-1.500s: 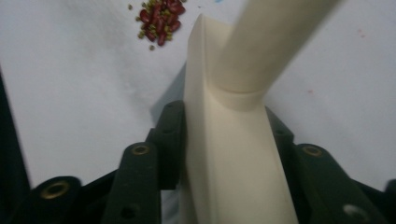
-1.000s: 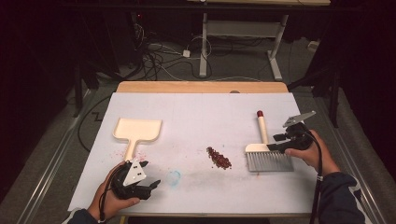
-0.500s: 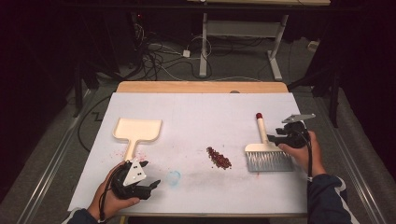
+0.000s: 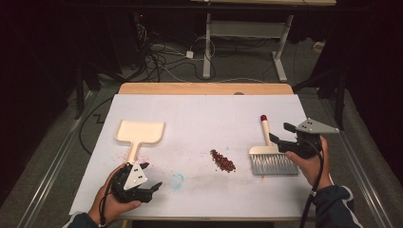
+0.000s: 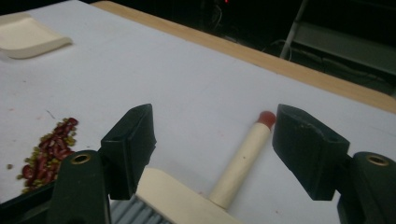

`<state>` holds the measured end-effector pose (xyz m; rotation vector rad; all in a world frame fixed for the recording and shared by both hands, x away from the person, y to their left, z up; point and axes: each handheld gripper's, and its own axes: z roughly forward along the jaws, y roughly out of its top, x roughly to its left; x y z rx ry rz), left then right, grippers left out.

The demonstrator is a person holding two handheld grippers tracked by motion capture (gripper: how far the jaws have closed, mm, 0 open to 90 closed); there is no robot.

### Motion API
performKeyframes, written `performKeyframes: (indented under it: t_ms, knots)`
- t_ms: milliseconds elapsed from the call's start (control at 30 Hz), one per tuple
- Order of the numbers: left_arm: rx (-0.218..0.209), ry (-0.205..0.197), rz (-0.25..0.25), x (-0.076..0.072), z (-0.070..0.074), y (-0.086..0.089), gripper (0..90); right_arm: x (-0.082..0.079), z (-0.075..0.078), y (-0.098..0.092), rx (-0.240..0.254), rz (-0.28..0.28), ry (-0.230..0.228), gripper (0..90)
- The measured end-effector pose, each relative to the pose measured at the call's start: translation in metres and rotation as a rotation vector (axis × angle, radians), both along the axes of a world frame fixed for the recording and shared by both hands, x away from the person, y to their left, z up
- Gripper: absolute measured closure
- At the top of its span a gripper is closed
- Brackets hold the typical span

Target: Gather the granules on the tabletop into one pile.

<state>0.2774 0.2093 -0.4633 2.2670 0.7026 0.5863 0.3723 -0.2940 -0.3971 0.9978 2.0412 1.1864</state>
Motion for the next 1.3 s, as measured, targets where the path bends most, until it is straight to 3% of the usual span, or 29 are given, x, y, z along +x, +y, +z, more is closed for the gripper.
performKeyframes:
  t_ms: [167,300,367,533,1000,1300]
  knots:
    - [-0.014,-0.009,0.008,0.002,0.002,0.0,21.8,-0.03,-0.001,0.008,0.013,0.016,-0.062,26.2]
    - [-0.012,-0.009,0.02,0.005,0.001,-0.001,19.8,-0.055,-0.009,0.01,-0.041,0.036,-0.128,22.9]
    - [-0.009,-0.01,0.03,0.006,0.001,-0.001,19.1,-0.067,-0.017,0.009,-0.045,0.047,-0.146,22.6]
    - [0.002,-0.018,0.029,0.003,0.001,-0.003,19.0,-0.086,-0.036,0.01,-0.041,0.05,-0.116,22.3]
    - [-0.003,-0.023,0.015,0.001,0.001,-0.001,18.9,-0.089,-0.039,0.017,-0.092,0.048,-0.122,22.5]
    - [0.002,-0.017,0.013,0.002,-0.001,-0.004,18.9,-0.088,-0.04,0.017,-0.1,0.053,-0.12,22.8]
